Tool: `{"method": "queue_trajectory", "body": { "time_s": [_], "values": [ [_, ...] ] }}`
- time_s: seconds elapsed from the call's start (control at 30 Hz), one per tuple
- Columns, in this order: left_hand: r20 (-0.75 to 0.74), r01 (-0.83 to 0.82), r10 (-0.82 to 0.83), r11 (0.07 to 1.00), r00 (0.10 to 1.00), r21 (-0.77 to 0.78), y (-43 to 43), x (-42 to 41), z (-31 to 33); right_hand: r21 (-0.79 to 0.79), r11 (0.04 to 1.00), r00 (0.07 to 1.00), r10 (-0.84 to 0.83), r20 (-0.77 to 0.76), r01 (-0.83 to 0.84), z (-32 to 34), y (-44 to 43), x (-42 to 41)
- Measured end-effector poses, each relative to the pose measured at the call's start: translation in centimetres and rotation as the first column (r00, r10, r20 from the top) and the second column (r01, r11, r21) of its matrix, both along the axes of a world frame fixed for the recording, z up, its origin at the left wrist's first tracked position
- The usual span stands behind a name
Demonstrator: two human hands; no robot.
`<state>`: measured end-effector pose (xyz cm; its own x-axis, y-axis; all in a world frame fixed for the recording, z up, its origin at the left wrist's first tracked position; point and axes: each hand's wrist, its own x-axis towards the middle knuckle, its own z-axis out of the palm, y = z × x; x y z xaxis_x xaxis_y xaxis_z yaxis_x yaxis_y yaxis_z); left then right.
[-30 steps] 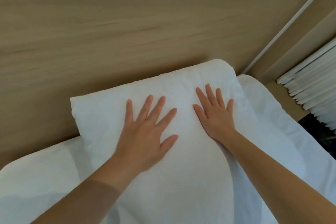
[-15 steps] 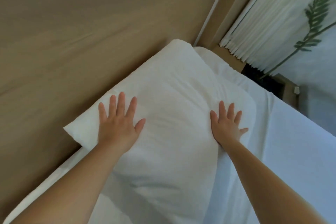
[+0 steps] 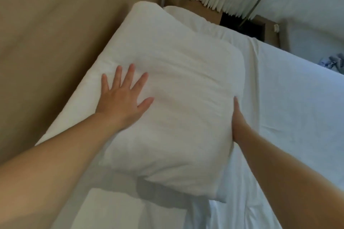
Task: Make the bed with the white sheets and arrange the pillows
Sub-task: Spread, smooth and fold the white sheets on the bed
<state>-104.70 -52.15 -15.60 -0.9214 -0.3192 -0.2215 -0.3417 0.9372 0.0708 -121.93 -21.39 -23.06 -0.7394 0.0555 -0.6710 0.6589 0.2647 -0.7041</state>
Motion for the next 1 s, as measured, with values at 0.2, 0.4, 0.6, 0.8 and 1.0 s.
{"method": "queue_trajectory", "body": {
  "time_s": [0.2,0.4,0.6,0.8,1.0],
  "values": [
    [0.02,-0.109,0.109,0.994,0.994,0.022,-1.5,0.3,-1.2,-0.016,1.0,0.998,0.015,-0.055,-0.015,4.0,-0.4,2.0],
    [0.078,-0.172,0.171,0.985,0.982,0.008,-2.0,0.2,-0.9,-0.057,0.99,0.991,0.13,0.042,-0.128,3.4,-1.9,3.5],
    [0.118,-0.251,0.25,0.968,0.961,-0.001,1.1,-0.2,-0.2,-0.068,0.993,0.991,0.105,0.077,-0.1,1.5,-0.3,5.3],
    [-0.084,0.127,-0.12,0.988,0.989,0.085,10.7,-0.9,0.8,-0.11,0.987,0.977,0.133,0.167,-0.116,1.5,3.5,6.0],
    [-0.09,0.156,-0.153,0.988,0.984,0.023,12.3,-0.4,-0.6,-0.015,0.946,0.934,-0.317,0.166,0.324,0.8,13.5,9.7]
  ]
}}
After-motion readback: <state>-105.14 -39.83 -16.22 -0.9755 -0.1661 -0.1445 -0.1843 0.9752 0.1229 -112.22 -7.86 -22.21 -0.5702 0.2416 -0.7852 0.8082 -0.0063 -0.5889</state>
